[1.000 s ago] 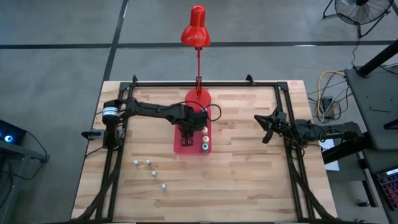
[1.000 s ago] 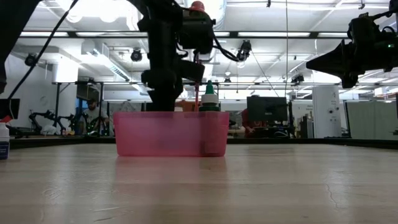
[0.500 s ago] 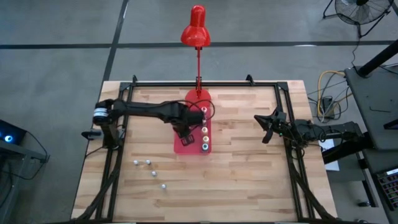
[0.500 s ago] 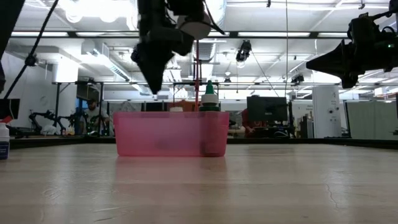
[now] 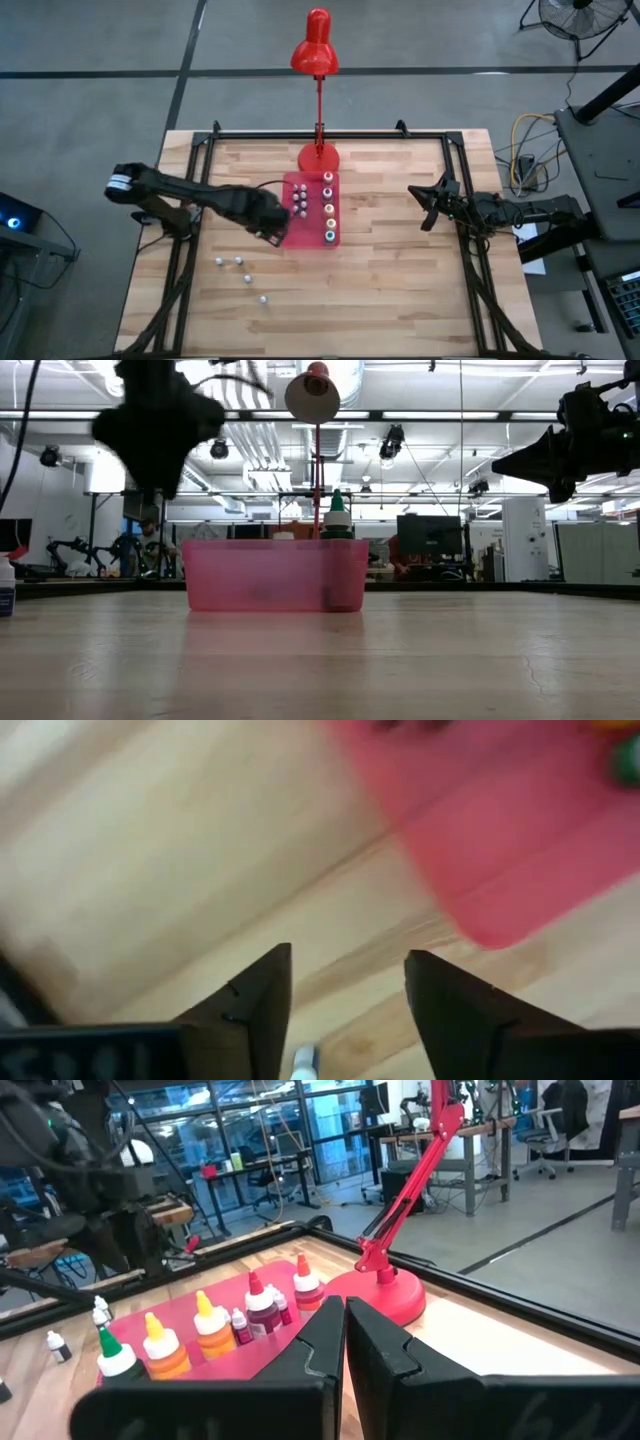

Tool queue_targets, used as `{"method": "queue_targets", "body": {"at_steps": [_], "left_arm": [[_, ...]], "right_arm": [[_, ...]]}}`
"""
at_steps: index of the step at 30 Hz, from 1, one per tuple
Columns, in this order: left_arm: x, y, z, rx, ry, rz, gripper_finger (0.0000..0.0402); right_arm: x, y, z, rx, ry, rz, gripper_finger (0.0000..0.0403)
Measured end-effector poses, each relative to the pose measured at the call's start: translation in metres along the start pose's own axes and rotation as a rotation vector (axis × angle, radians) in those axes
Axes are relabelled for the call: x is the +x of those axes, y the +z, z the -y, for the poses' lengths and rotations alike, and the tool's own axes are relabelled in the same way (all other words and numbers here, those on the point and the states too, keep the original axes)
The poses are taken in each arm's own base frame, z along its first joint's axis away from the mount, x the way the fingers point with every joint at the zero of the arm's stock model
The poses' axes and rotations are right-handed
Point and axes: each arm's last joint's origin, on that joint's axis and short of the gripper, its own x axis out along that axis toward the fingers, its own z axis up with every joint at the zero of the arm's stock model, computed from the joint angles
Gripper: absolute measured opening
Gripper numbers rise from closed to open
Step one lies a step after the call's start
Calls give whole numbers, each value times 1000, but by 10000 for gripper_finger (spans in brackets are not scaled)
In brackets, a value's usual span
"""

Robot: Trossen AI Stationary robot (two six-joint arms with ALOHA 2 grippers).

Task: Pick & Place food coloring
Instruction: Put the small blue food coloring bottle into the pink bin

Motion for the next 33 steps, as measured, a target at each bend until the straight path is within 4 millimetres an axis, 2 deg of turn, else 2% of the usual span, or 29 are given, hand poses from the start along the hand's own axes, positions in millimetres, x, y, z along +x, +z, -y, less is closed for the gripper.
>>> {"method": "queue_targets", "body": {"at_steps": [4, 14, 18, 23, 33], "left_arm": [[9, -18, -15, -150, 31, -40, 185], [14, -46, -39, -408, 118, -132, 185], [16, -56, -40, -443, 131, -172, 185], [29, -67, -38, -455, 131, -239, 185], [57, -76, -34, -463, 41, -311, 185]], "right_arm": [[0, 0, 0, -1, 0, -2, 9], [0, 0, 0, -2, -1, -3, 9], [0, 0, 0, -2, -1, -3, 9], [0, 0, 0, -2, -1, -3, 9], [0, 0, 0, -2, -2, -3, 9]]}}
